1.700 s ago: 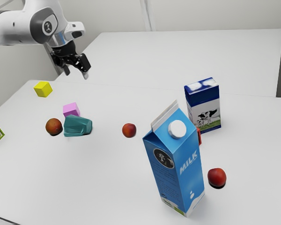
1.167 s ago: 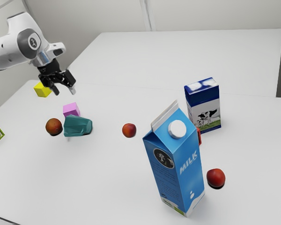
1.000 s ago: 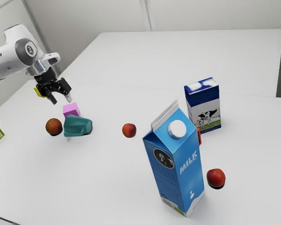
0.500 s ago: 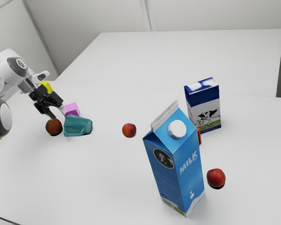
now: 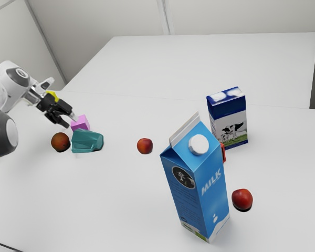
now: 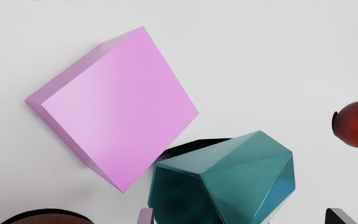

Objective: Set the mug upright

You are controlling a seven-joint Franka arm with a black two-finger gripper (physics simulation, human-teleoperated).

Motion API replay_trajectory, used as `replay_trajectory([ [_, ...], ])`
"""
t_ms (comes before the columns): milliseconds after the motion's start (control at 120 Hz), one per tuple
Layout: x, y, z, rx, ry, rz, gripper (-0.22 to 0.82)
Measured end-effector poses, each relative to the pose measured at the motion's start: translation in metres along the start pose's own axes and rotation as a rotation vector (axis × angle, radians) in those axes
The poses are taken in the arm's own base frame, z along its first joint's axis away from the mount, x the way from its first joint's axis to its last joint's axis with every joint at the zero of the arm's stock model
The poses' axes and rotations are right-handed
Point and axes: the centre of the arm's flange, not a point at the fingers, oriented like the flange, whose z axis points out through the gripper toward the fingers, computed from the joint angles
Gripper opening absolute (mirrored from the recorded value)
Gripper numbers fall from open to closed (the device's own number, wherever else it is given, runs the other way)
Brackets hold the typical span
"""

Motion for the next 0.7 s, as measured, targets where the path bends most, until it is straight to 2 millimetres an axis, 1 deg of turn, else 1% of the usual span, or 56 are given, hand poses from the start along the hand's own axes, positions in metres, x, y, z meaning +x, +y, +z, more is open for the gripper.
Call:
replay_trajectory([
  [167, 0.004, -0.002, 0.016, -0.034, -0.010, 0.009, 0.60],
  [317, 0.001, -0.005, 0.023, -0.043, -0.028, 0.009, 0.60],
  [525, 0.000, -0.014, 0.036, -0.052, -0.049, 0.004, 0.60],
  [700, 0.005, -0.011, 0.035, -0.057, -0.038, 0.014, 0.60],
])
